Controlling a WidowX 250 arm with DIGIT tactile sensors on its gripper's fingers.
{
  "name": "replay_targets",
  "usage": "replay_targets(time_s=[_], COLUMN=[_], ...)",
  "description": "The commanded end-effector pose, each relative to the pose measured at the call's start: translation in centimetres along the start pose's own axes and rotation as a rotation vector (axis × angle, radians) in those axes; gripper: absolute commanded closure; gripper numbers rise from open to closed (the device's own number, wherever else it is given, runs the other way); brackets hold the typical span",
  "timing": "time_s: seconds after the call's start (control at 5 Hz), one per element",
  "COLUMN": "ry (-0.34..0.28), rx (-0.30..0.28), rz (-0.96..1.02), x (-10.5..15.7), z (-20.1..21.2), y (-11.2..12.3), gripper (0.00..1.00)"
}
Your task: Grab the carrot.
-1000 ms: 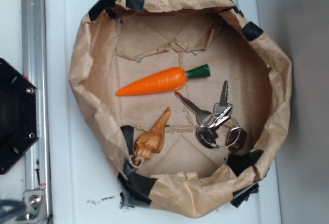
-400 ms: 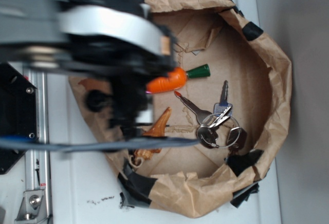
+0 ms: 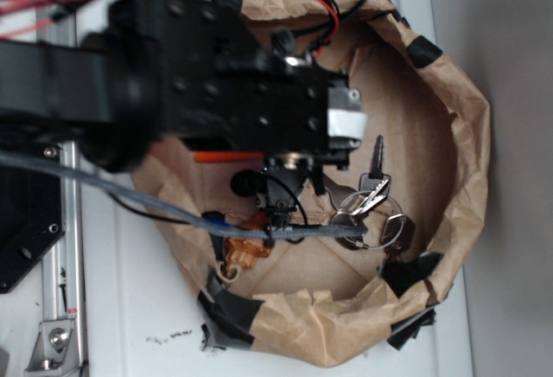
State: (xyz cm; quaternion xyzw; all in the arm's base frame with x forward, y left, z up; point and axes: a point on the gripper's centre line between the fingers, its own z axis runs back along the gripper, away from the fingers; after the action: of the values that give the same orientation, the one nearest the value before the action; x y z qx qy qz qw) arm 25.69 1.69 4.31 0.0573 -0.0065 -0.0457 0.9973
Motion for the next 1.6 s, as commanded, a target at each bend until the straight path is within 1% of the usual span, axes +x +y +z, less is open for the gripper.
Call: replay_targets(time_s=[0.0, 0.2, 0.4, 0.6, 0.8, 1.0, 1.2, 1.4], ry=[0.034, 0.07, 0.071, 0.095, 0.1, 0.089, 0.078, 0.047], rx=[0.055, 0.042, 0.05, 0.082, 0.077, 0.065, 0.033, -0.014], rz=[0.024, 0.062, 0.032, 0.005, 0.009, 0.032, 0.07, 0.118], x=[0.7, 0.9, 1.2, 1.3, 1.2, 0.9, 0.6, 0.2], z=[-1.9, -2.9, -3.5, -4.5, -4.3, -3.2, -1.9, 0.6], y=[2.6, 4.7, 4.6, 3.9, 3.8, 3.9, 3.8, 3.7], gripper=[0.0, 0.0, 0.0, 0.76, 1.0, 1.0, 1.0, 1.0])
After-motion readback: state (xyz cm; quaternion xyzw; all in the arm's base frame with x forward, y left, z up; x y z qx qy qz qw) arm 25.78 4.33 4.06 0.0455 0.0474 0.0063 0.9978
